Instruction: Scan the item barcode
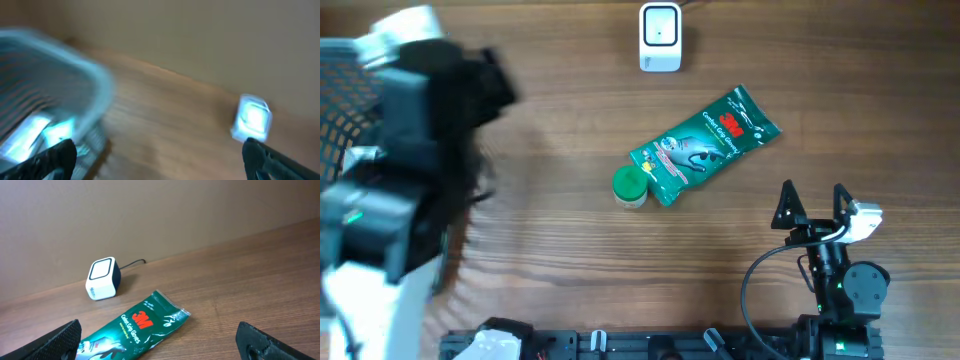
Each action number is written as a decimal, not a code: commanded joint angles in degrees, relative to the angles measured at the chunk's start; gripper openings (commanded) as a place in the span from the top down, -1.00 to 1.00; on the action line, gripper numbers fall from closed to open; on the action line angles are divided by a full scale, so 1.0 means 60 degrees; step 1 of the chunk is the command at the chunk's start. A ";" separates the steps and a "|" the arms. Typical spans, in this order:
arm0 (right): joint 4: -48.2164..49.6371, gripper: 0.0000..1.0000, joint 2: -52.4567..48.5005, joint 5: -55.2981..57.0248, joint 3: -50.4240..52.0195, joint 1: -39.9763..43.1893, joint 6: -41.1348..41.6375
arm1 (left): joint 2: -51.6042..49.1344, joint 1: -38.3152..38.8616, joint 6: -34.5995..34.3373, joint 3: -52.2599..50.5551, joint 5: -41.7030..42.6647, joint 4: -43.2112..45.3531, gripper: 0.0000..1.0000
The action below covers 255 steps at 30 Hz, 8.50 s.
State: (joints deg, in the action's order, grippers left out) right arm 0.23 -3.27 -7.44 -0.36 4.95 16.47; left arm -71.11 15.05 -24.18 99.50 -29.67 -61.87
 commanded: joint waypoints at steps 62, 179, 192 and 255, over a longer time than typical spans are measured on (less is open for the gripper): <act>0.0036 -1.00 0.0033 0.0036 0.0007 -0.0011 0.0036 | 0.1993 -0.4900 0.2390 -0.3810 1.1060 0.2860 0.92; 0.0036 -0.99 0.0033 0.0036 0.0007 -0.0011 0.0040 | -0.3723 0.3096 -0.2106 -0.1923 0.1249 -0.1220 -1.00; 0.0036 -1.00 0.0033 0.0036 0.0007 -0.0011 0.0036 | -0.1665 0.1694 -0.4543 -0.6255 0.1002 -0.0328 -1.00; 0.0036 -0.99 0.0033 0.0036 0.0007 -0.0011 0.0040 | -0.3920 0.6011 -0.5701 -0.8633 0.4499 0.8189 0.32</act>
State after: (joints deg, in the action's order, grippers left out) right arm 0.19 -3.38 -7.42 -0.36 4.91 16.47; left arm -90.54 51.05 -60.71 47.37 -1.19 -13.74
